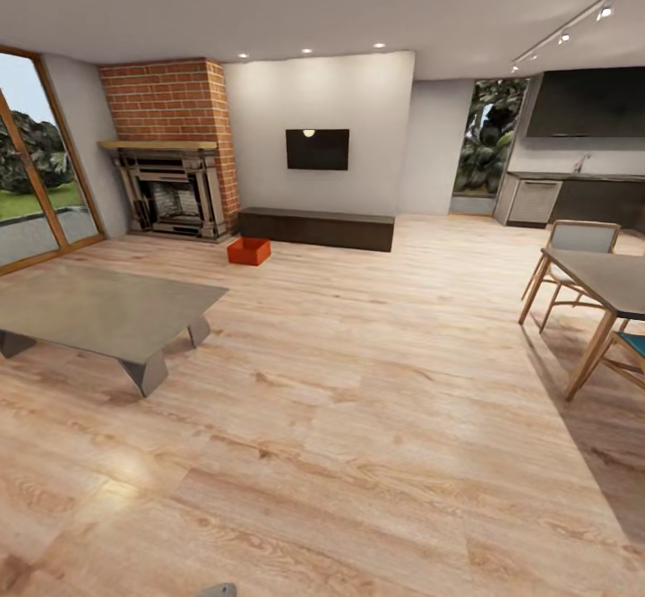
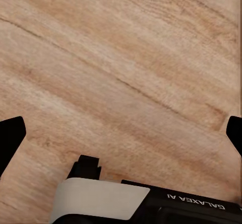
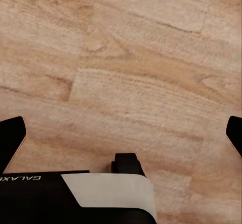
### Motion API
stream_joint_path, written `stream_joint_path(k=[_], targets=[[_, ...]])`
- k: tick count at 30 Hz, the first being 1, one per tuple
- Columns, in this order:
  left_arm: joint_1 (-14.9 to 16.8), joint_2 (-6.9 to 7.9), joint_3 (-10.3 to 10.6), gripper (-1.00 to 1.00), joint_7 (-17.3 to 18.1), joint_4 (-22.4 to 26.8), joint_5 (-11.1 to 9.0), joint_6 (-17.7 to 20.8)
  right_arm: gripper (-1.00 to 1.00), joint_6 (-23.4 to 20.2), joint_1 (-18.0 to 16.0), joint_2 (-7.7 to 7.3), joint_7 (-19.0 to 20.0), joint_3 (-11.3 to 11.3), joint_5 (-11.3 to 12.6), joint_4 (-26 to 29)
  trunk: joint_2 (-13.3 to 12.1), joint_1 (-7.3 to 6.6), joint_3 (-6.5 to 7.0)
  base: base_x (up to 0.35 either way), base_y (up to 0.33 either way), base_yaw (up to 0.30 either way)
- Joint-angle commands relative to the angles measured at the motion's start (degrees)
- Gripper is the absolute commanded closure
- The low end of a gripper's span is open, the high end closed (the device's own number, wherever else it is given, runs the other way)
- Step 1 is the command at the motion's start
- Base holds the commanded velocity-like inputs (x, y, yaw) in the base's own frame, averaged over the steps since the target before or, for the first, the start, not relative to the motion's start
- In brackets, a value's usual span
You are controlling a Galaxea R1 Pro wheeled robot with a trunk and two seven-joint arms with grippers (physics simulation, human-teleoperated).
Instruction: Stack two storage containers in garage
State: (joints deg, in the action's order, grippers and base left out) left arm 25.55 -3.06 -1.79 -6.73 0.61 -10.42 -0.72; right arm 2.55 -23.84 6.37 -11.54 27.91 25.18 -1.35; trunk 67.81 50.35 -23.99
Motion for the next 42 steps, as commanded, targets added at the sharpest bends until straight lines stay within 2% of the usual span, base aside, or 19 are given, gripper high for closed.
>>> stream_joint_path(k=[1, 42], targets=[[0.0, -0.02, -0.1, -1.00, -0.1, 0.0, -0.3, -0.1, -1.00, 0.3, -0.1, 0.04, -0.1, 0.5, 0.6, -0.1, 0.0, 0.04, -0.06, 0.338, 0.000, 0.000], [0.0, 0.04, -0.1, -1.00, -0.1, 0.0, -0.4, -0.1, -1.00, 0.3, -0.1, 0.04, -0.1, 0.4, 0.6, -0.1, 0.0, 0.04, -0.06, 0.338, 0.000, 0.000]])
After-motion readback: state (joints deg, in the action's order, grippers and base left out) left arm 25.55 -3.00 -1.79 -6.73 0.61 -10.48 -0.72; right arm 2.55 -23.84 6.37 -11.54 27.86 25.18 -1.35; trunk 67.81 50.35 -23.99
